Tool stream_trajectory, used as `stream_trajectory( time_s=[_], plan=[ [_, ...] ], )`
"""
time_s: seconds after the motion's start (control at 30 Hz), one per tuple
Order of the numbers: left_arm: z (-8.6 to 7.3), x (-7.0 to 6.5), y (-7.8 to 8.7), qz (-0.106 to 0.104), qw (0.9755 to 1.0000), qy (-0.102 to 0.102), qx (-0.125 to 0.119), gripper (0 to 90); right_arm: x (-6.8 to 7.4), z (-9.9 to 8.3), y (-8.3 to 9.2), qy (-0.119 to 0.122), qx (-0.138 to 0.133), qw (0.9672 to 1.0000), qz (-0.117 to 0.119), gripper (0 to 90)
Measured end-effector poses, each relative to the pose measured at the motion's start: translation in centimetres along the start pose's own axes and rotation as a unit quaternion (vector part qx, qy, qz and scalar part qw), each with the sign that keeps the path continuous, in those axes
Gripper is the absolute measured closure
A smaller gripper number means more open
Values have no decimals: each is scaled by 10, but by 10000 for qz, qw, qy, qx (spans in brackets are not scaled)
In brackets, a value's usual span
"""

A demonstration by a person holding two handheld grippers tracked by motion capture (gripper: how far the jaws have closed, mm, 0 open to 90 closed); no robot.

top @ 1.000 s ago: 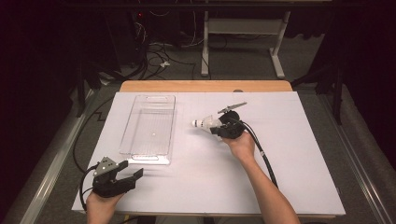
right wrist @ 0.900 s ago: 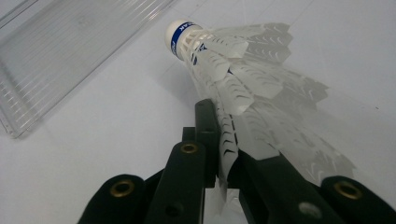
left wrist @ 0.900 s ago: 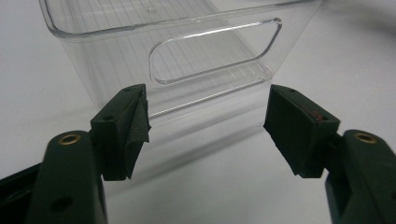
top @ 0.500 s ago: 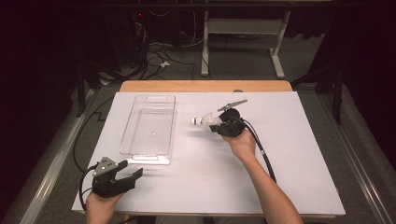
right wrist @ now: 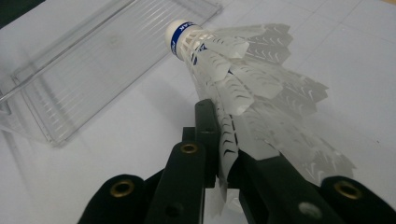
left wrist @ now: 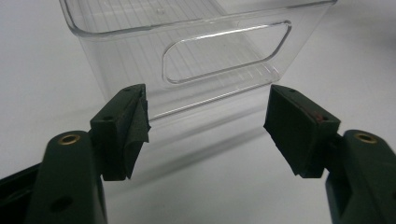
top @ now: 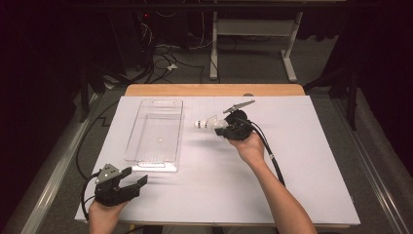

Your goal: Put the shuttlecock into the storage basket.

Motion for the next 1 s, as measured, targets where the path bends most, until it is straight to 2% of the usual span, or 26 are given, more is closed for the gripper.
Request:
stream_trajectory(
  time_s=[0.23, 0.57, 0.77, 1.0],
  plan=[
    [0, 3, 0, 32, 10000, 14, 6, 314, 7, 7, 0, 65, 22, 10000, 70, 893],
    [1, 2, -1, 145, 9997, -183, 47, 314, 16, 19, 1, 137, 7, 9998, 137, 894],
    [1, 2, -2, 116, 9997, -226, 75, 314, 22, 27, 0, 169, 13, 9997, 195, 893],
    [2, 3, -4, 64, 9998, -179, 70, 313, 30, 37, -4, 264, 52, 9994, 211, 893]
  ],
)
Point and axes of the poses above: each handheld gripper's, and its own axes: y roughly backward along the jaws, z roughly out of its top, x roughly to its left, the point moved 4 cm from there along -y, roughly forward along the jaws, and after that the axes turned 8 degrees about z, right-handed, at the moved point
